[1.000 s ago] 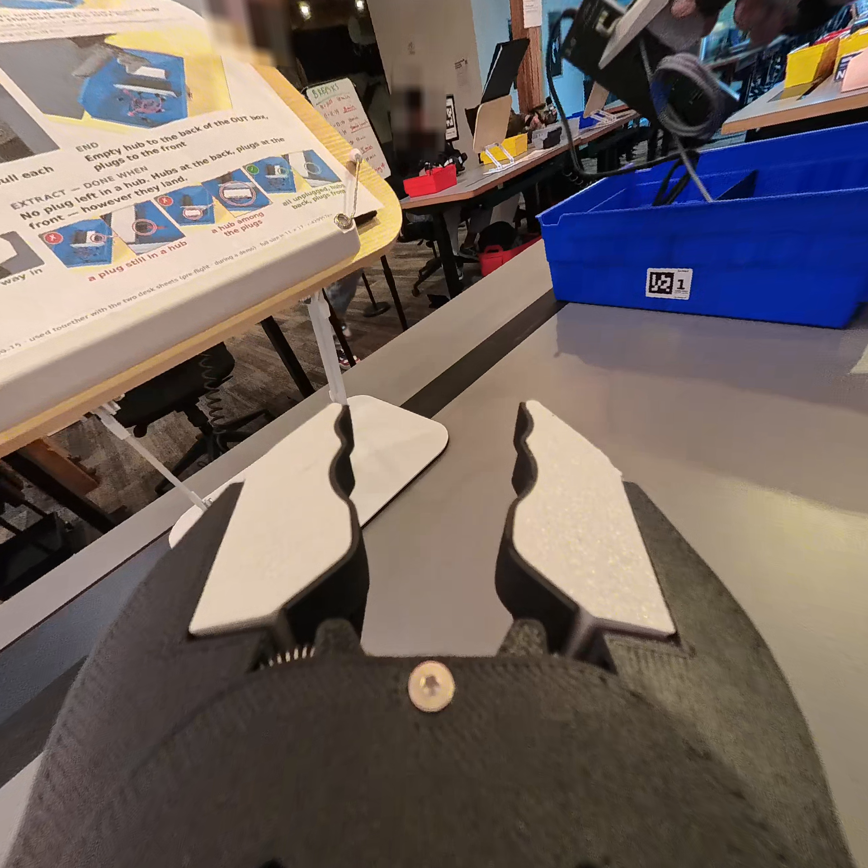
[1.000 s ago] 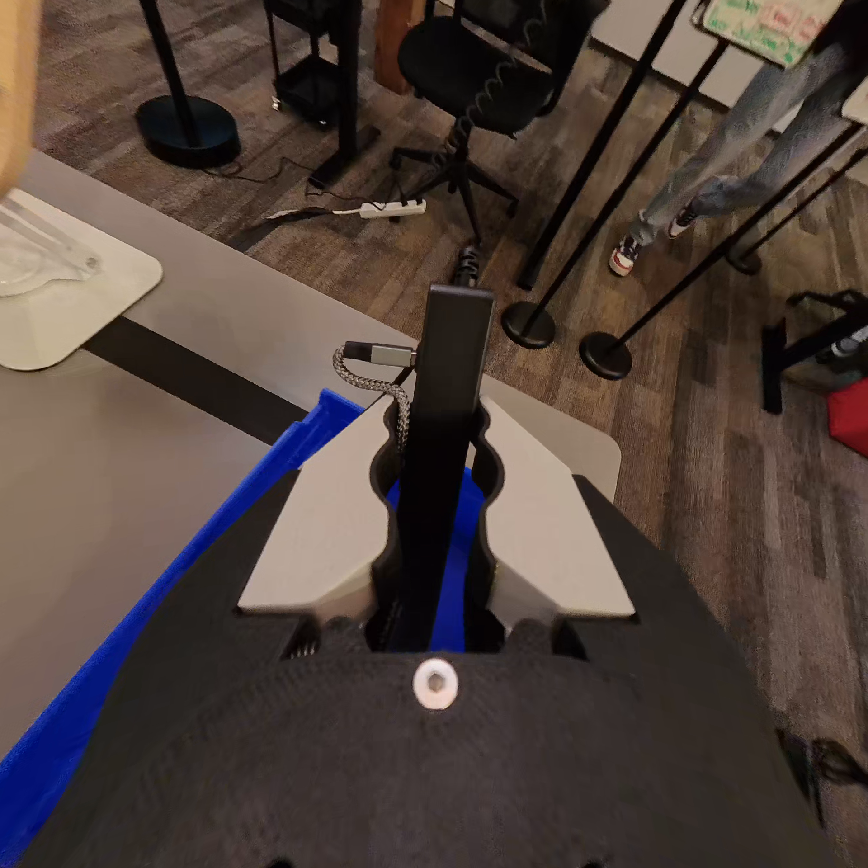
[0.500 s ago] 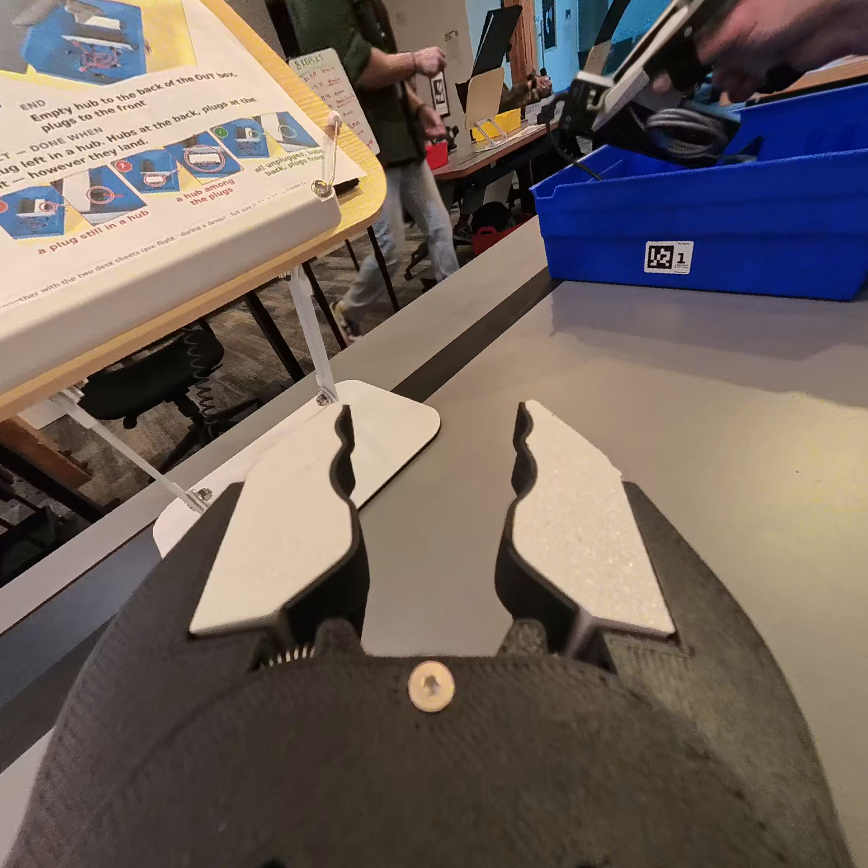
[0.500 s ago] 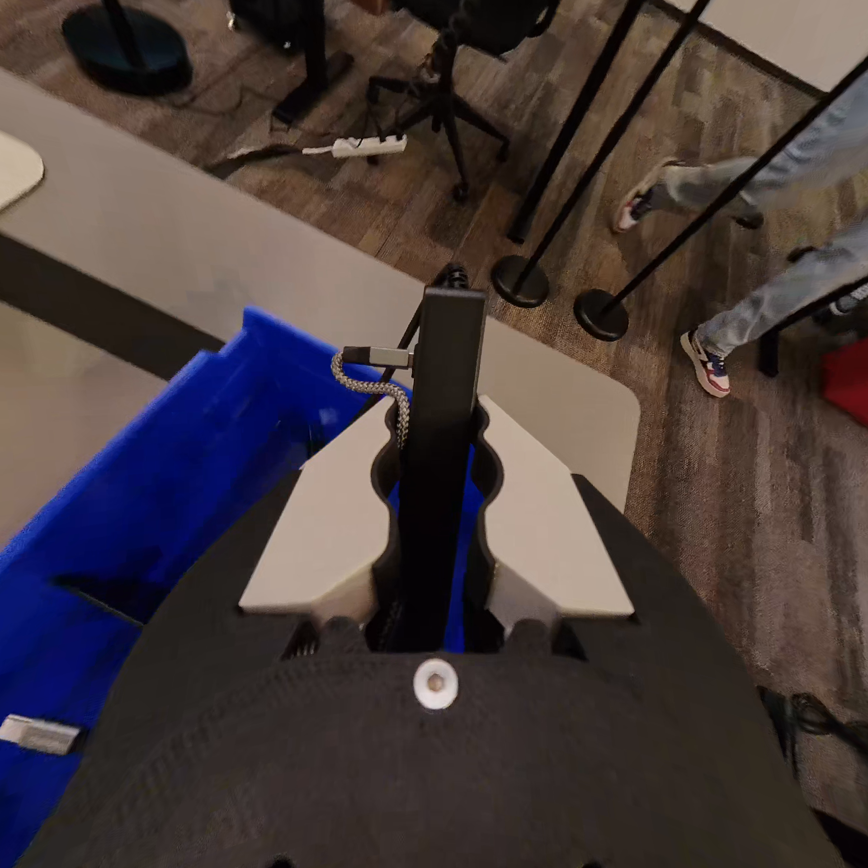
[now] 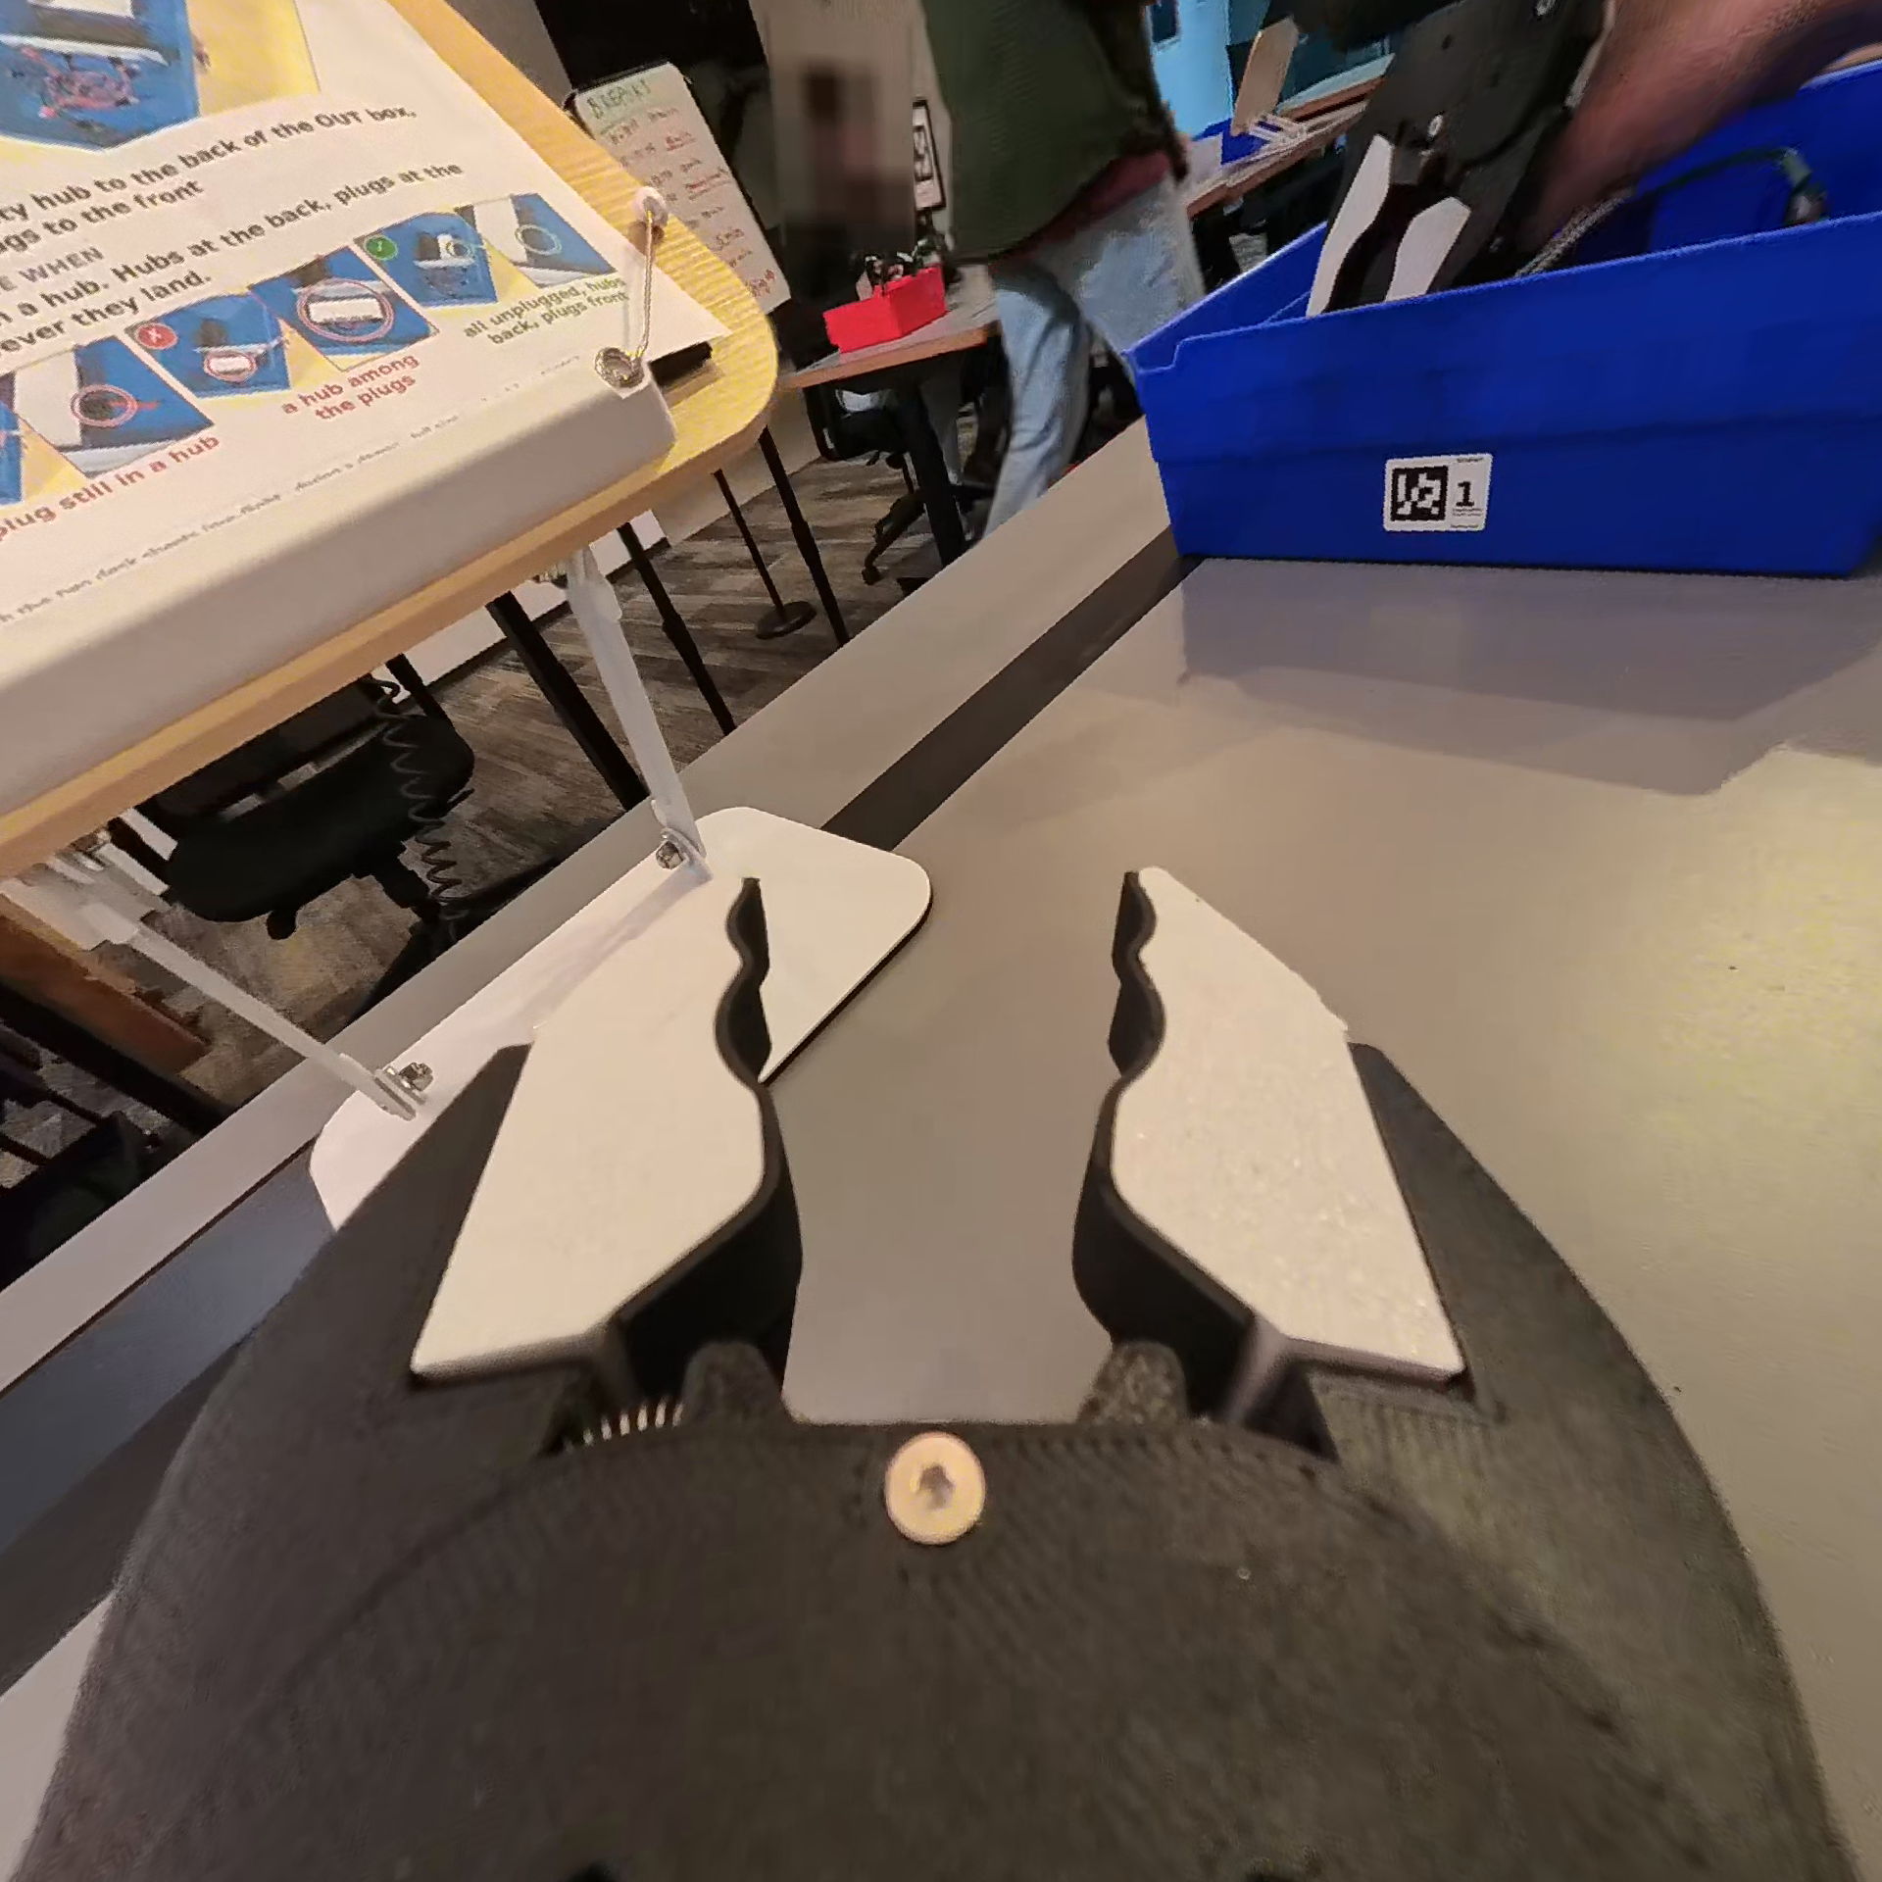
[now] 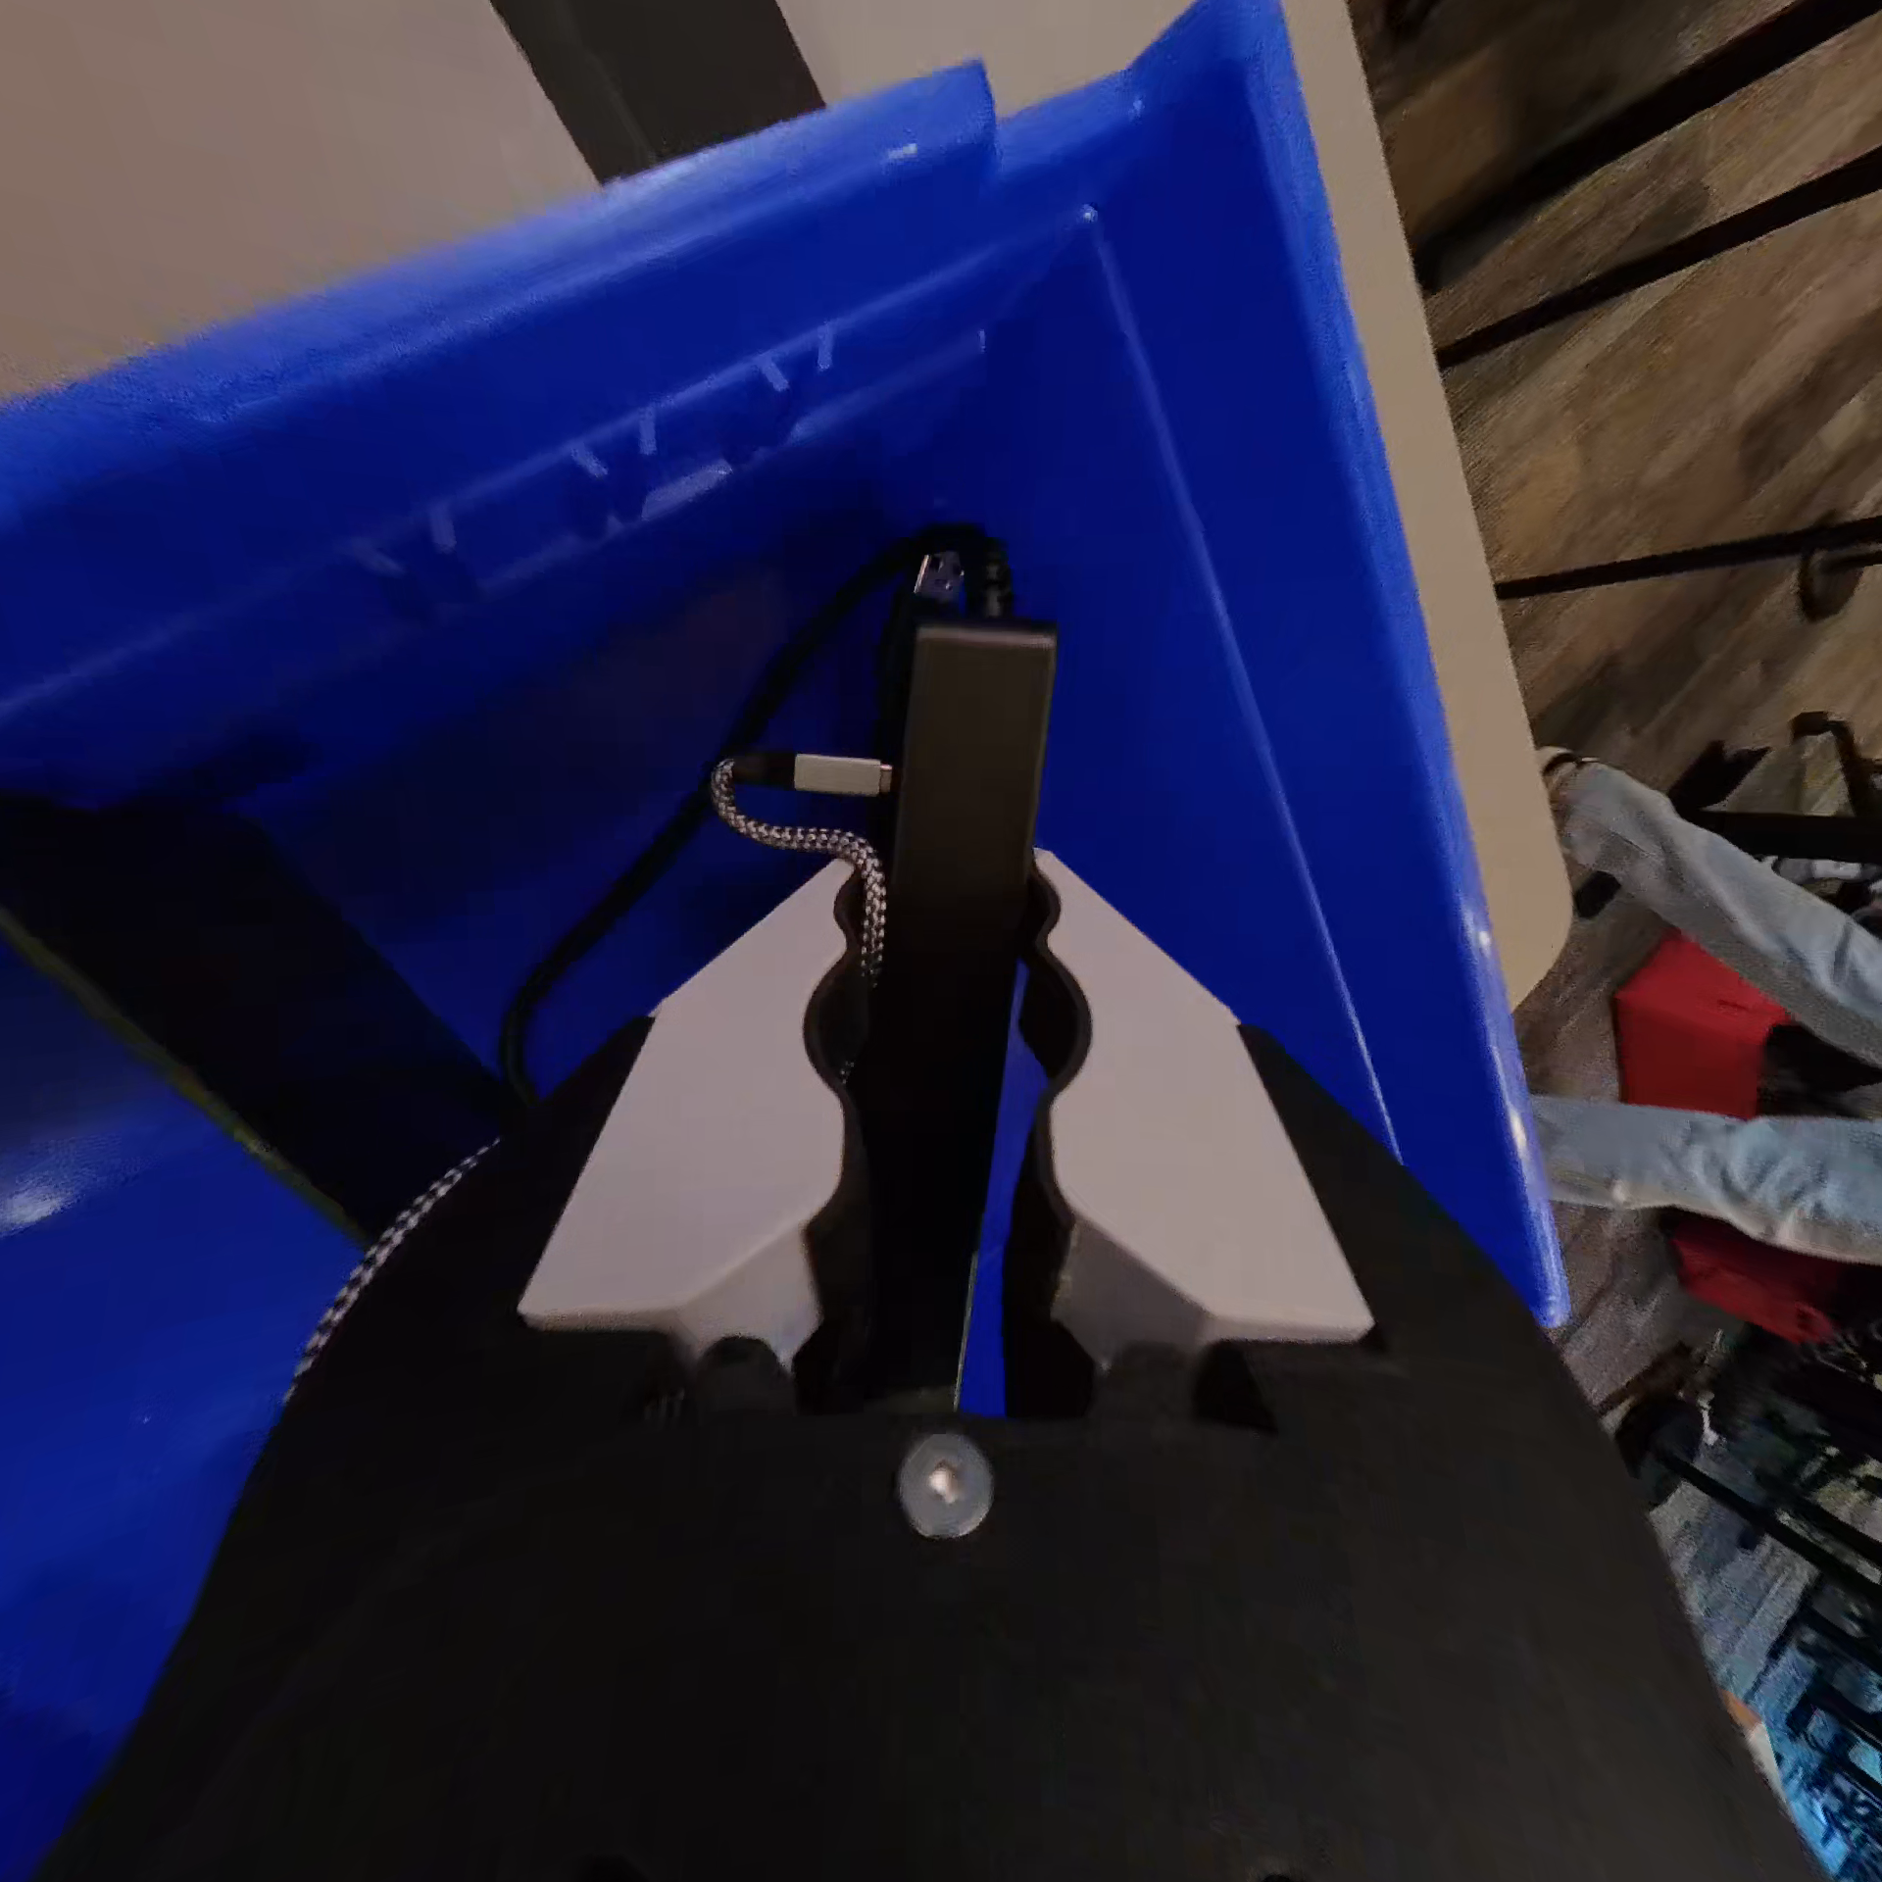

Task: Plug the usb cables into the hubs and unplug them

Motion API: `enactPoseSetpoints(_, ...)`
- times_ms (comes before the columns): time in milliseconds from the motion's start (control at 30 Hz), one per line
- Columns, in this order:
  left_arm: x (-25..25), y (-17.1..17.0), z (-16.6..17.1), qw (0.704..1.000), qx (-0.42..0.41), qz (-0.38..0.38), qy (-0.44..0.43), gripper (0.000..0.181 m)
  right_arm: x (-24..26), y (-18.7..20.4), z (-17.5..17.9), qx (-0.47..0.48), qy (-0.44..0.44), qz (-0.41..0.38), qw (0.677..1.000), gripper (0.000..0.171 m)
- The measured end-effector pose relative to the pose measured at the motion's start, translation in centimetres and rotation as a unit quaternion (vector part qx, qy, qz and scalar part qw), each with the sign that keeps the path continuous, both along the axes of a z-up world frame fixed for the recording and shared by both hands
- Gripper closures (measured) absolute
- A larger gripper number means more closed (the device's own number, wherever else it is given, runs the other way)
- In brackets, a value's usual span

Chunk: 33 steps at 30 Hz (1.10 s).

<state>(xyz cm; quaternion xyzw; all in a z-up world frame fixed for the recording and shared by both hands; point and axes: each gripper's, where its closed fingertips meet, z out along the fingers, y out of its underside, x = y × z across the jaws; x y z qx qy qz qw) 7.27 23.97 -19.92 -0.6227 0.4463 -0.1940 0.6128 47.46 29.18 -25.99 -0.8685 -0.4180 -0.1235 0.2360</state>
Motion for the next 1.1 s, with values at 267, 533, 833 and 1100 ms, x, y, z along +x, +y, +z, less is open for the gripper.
enactPoseSetpoints(267, 0.3, -0.5, 0.3, 1.0, 0.005, -0.008, 0.001, 0.115, 1.3, -0.5, 1.5, -0.044, -0.057, -0.029, 0.997, 0.13)
enactPoseSetpoints(533, 0.1, -0.4, 1.0, 1.0, 0.005, -0.009, -0.008, 0.115, 0.3, -0.8, 7.9, 0.026, 0.019, -0.068, 0.997, 0.114)
enactPoseSetpoints(833, -0.2, -0.7, 3.0, 0.999, 0.017, -0.008, -0.026, 0.116, -6.4, -2.5, 18.5, 0.175, 0.038, -0.053, 0.982, 0.12)
enactPoseSetpoints(1100, -1.4, -0.6, 6.0, 0.998, 0.03, 0.002, -0.058, 0.118, -24.8, -7.9, 26.7, 0.276, 0.15, 0.112, 0.943, 0.135)
